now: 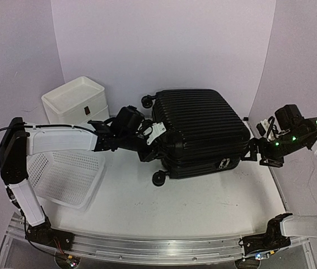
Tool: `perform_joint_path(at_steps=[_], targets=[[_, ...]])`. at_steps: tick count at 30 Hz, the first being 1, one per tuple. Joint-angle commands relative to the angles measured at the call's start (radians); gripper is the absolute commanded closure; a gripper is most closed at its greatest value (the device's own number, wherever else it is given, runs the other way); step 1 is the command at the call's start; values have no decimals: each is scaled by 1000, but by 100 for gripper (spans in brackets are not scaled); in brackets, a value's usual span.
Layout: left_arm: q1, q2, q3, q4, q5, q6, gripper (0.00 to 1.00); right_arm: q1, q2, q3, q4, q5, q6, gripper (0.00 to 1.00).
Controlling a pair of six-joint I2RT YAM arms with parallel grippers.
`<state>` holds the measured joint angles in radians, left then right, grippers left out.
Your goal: Open, take out, and arrange the luggage
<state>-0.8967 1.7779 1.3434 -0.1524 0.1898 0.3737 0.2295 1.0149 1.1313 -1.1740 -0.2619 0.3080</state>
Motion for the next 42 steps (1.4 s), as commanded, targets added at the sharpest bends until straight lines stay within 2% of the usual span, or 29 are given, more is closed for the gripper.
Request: perform_joint_path(at_steps=[1, 4, 6, 9, 13, 17, 20, 21, 24, 32, 34, 42], targets=[[33, -114, -19, -61, -84, -150, 76, -1, 52, -89, 171, -42, -11, 5], [33, -126, 14, -113, -64, -244, 76, -1, 87, -177, 338, -91, 14, 12], [34, -128, 38, -137, 10, -290, 76, -1, 110, -242, 482, -129, 37, 20], [33, -131, 58, -142, 80, -333, 76, -1, 124, -339, 714, -88, 81, 33], [33, -123, 87, -157, 122, -364, 76, -2, 137, -450, 1012, -56, 115, 38], [33, -110, 107, -169, 181, -395, 76, -1, 227, -442, 1129, -112, 75, 50], [33, -109, 118, -187, 190, -385, 75, -11, 263, -441, 1146, -66, 2, 71], [33, -110, 118, -189, 196, -382, 76, -19, 275, -450, 1179, -83, -9, 73], [33, -108, 126, -197, 222, -375, 75, -27, 322, -486, 1331, -146, -17, 74], [33, -94, 166, -213, 231, -375, 76, -29, 392, -541, 1483, -160, 15, 72], [33, -87, 177, -217, 234, -375, 76, -29, 404, -551, 1495, -160, 17, 68], [33, -76, 265, -237, 233, -457, 80, -29, 401, -565, 1498, -169, 0, 67]])
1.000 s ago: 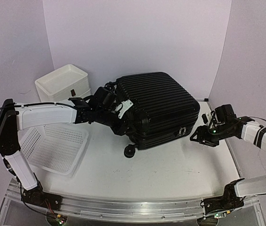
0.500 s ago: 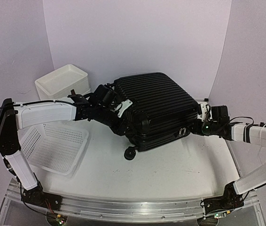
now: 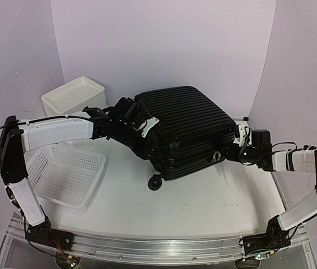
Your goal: Open, take out, and arrange the luggage
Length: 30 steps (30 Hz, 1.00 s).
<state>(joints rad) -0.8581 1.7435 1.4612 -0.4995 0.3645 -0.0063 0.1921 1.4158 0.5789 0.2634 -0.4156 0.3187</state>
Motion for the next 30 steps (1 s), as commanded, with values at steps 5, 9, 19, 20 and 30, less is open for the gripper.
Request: perform_joint_path(at_steps=[5, 9, 19, 20, 30], targets=[[-6, -28, 177, 106, 76, -101, 79, 8, -2, -18, 46, -26, -13, 63], [-6, -10, 196, 101, 85, -111, 79, 9, -36, 12, -56, -81, -41, 59], [-6, 37, 280, 78, 98, -142, 80, 7, -174, -21, -201, -30, -101, 53], [-6, 43, 286, 73, 105, -146, 80, 7, -161, -14, -200, -35, -100, 53], [-6, 78, 342, 60, 148, -181, 80, 7, -63, 30, -99, -70, -90, 59]])
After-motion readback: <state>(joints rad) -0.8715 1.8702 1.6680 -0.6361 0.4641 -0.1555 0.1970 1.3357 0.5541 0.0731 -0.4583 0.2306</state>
